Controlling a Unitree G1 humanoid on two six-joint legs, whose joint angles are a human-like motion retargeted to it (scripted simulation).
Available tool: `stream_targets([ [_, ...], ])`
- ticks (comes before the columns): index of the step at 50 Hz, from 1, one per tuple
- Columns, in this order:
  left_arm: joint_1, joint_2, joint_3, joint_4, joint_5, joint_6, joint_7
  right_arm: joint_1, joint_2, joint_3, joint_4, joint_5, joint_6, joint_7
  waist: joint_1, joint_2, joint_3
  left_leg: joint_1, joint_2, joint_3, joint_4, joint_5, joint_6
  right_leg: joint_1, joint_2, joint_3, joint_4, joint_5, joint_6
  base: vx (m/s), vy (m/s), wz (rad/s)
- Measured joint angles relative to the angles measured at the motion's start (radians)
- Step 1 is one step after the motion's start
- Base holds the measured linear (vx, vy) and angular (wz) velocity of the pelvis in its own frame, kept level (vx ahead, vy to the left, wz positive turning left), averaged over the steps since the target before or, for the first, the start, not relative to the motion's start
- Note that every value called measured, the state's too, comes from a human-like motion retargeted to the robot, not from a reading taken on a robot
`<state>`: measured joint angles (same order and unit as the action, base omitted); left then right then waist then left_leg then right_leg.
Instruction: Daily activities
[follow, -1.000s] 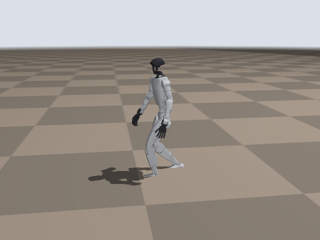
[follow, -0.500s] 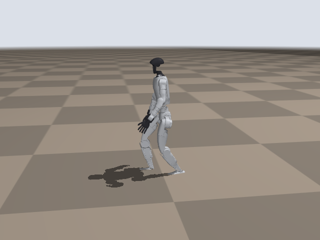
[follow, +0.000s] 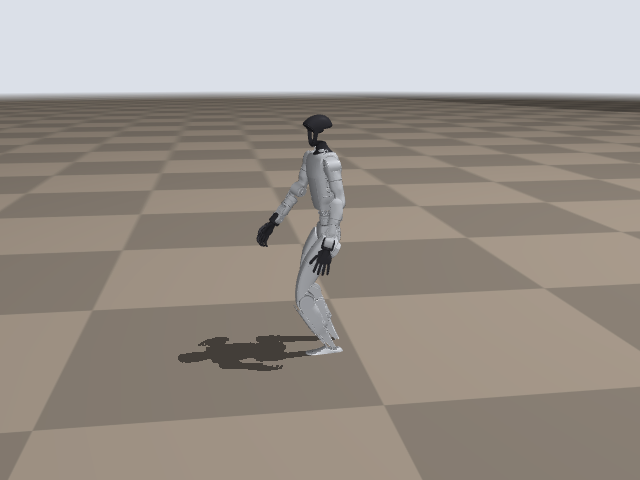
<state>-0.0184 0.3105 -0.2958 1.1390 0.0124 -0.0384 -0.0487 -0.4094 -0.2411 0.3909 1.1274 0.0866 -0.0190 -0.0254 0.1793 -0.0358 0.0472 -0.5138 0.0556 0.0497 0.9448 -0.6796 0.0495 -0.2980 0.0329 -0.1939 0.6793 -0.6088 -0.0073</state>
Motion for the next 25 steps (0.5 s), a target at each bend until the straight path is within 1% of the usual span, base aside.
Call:
stream_targets([
  [2,-0.006,-0.004,-0.012,-0.008,0.007,-0.005,0.002,0.02,0.015,0.01,0.013,-0.008,0.002,0.009,-0.008,0.006,-0.001,0.008,-0.005,-0.008,0.01,-0.005,0.003,0.0,-0.002,0.004,0.033,-0.017,0.003,0.18,0.06,-0.05],
  [3,-0.016,0.0,-0.017,-0.014,0.009,-0.006,0.002,0.025,0.02,0.01,0.025,-0.015,0.001,0.017,-0.016,-0.003,-0.006,0.034,-0.021,-0.005,-0.032,-0.003,0.011,0.023,-0.009,0.009,0.002,-0.016,0.005,0.21,0.07,0.03],
  [5,-0.025,-0.002,-0.029,-0.025,0.013,-0.012,0.005,0.052,0.032,0.017,0.044,-0.026,0.004,0.026,-0.027,0.005,-0.004,0.044,-0.022,-0.005,-0.015,-0.023,0.02,0.025,-0.014,0.01,0.033,-0.031,0.009,0.18,0.08,0.03],
  [10,-0.068,0.012,-0.061,-0.06,0.01,-0.028,0.0,0.117,0.03,0.007,0.099,-0.06,-0.001,0.05,-0.061,0.001,-0.017,0.129,-0.065,0.007,-0.135,-0.027,0.039,0.085,-0.044,0.015,-0.033,-0.028,0.023,0.18,0.08,0.08],
  [13,-0.075,0.015,-0.082,-0.074,0.017,-0.04,-0.002,0.159,0.023,0.004,0.115,-0.073,-0.003,0.05,-0.079,0.018,-0.009,0.131,-0.064,0.012,-0.098,-0.05,0.036,0.075,-0.057,0.012,0.031,-0.046,0.031,0.09,0.08,0.05],
  [15,-0.093,0.021,-0.099,-0.08,0.019,-0.046,-0.012,0.173,0.004,-0.012,0.117,-0.085,-0.01,0.051,-0.091,0.005,-0.026,0.175,-0.1,0.018,-0.211,-0.019,0.042,0.096,-0.081,0.016,-0.029,-0.032,0.039,0.16,0.07,0.15],
  [18,-0.088,0.021,-0.12,-0.08,0.029,-0.053,-0.014,0.196,-0.005,-0.017,0.115,-0.092,-0.016,0.041,-0.107,0.016,-0.013,0.174,-0.102,0.025,-0.17,-0.038,0.039,0.084,-0.099,0.014,0.04,-0.051,0.048,0.05,0.07,0.07],
  [20,-0.103,0.021,-0.131,-0.074,0.034,-0.057,-0.02,0.199,-0.024,-0.029,0.106,-0.095,-0.021,0.033,-0.116,0.002,-0.029,0.212,-0.138,0.029,-0.287,0.001,0.045,0.09,-0.123,0.017,-0.006,-0.042,0.054,0.12,0.05,0.13],
  [25,-0.09,0.012,-0.146,-0.067,0.042,-0.061,-0.014,0.221,-0.037,-0.036,0.094,-0.094,-0.032,0.007,-0.13,0.002,-0.006,0.206,-0.154,0.038,-0.232,-0.021,0.045,0.067,-0.158,0.019,0.093,-0.074,0.063,0.02,0.02,0.05],
])
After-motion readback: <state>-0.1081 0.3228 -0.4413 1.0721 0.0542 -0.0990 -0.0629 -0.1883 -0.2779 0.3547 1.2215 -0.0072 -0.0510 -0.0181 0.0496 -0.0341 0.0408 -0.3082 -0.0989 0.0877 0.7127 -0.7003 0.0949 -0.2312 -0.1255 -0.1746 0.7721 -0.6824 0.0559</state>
